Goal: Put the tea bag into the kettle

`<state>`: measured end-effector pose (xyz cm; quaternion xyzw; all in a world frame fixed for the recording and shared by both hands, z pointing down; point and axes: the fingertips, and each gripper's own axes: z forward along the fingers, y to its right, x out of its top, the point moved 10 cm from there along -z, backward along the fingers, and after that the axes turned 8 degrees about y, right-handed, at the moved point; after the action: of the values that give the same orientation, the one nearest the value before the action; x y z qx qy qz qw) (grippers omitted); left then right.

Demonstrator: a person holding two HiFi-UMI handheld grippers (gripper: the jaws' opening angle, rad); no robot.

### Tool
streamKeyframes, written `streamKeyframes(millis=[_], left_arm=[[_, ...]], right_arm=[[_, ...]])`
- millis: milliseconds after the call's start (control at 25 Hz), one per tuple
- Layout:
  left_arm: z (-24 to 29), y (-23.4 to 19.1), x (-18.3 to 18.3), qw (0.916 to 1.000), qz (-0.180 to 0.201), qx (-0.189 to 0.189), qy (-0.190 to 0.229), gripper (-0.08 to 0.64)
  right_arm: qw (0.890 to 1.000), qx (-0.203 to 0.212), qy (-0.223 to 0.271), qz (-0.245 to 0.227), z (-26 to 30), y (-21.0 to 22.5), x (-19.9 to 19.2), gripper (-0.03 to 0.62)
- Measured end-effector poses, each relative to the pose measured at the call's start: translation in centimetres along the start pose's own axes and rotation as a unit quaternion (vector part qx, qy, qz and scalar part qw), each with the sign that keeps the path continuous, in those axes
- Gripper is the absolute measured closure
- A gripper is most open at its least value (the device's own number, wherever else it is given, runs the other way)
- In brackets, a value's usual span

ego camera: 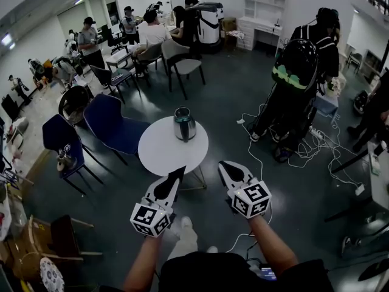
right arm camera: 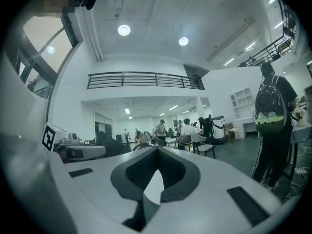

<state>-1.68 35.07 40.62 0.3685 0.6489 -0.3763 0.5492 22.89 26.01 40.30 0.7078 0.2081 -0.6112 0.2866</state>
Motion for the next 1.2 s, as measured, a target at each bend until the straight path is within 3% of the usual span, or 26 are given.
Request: streamKeyframes(millis=[440, 1200], left_arm=[[3.7, -3.1, -0.7, 0.9999, -0.016, -0.006, 0.001, 0.515], [11.5, -13.8, -1.1, 0.9995, -0.032, -0.005, 0.006, 0.515]], right_arm=[[1.000, -0.001, 0.002, 0.006, 4.1, 2.1, -0.3, 0.575], [1.000, -0.018, -0.013, 0.006, 15.8, 7.0, -1.1, 0.575]])
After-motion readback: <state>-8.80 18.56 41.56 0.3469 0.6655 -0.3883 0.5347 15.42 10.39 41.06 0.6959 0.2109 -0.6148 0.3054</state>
